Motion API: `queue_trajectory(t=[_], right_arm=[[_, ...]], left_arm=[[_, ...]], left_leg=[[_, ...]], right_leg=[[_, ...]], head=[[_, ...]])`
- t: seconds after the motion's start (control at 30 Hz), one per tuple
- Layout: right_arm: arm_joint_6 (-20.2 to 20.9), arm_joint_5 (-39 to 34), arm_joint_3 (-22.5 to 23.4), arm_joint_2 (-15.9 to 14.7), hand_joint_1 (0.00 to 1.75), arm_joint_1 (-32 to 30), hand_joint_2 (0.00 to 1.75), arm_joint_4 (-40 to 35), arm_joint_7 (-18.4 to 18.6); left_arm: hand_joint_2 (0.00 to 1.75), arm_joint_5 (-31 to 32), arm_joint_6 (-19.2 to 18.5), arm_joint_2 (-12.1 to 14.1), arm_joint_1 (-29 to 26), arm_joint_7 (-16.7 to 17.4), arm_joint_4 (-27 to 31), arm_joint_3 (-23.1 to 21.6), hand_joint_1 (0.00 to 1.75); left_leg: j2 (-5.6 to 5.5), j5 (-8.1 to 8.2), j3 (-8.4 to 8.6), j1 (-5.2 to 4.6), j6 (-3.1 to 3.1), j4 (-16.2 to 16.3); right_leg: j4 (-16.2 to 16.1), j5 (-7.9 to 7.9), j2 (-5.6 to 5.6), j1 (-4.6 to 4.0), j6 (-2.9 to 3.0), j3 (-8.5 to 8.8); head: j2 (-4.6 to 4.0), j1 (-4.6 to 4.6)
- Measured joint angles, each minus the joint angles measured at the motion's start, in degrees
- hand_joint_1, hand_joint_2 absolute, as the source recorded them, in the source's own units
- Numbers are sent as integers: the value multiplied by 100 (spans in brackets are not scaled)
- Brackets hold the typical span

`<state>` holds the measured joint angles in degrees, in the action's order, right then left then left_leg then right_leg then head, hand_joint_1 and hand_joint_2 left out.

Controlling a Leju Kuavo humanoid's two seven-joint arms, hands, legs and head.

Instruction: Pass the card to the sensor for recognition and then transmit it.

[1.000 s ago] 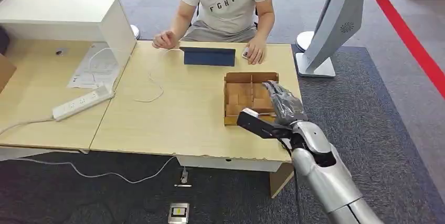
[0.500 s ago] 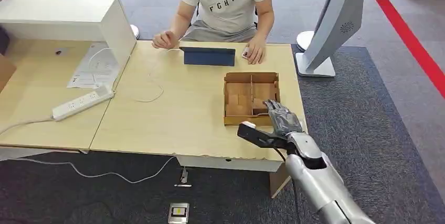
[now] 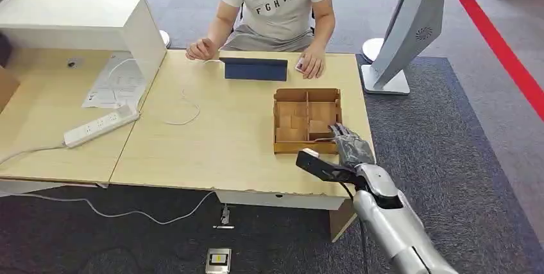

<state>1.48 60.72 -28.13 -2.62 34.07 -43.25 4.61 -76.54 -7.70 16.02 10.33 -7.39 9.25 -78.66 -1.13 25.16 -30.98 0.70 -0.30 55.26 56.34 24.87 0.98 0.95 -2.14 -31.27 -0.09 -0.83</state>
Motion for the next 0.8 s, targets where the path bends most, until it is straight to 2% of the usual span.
queue_trajectory(t=[0.27, 0.8], right_arm=[[-96, 129, 31, 13, 0, 167, 175, 46, -85], [-271, 319, 26, 352, 0, 173, 175, 632, -184]], left_arm=[[0, 0, -4, -2, -1, 72, 0, -26, 0], [0, -29, 15, -17, 5, 64, 0, -48, 0]], left_leg=[[0, 0, 0, 0, 0, 0], [0, 0, 0, 1, 0, 0]], right_leg=[[1, 0, 0, 0, 0, 0], [0, 0, 0, 0, 0, 0]], head=[[0, 0], [0, -2]])
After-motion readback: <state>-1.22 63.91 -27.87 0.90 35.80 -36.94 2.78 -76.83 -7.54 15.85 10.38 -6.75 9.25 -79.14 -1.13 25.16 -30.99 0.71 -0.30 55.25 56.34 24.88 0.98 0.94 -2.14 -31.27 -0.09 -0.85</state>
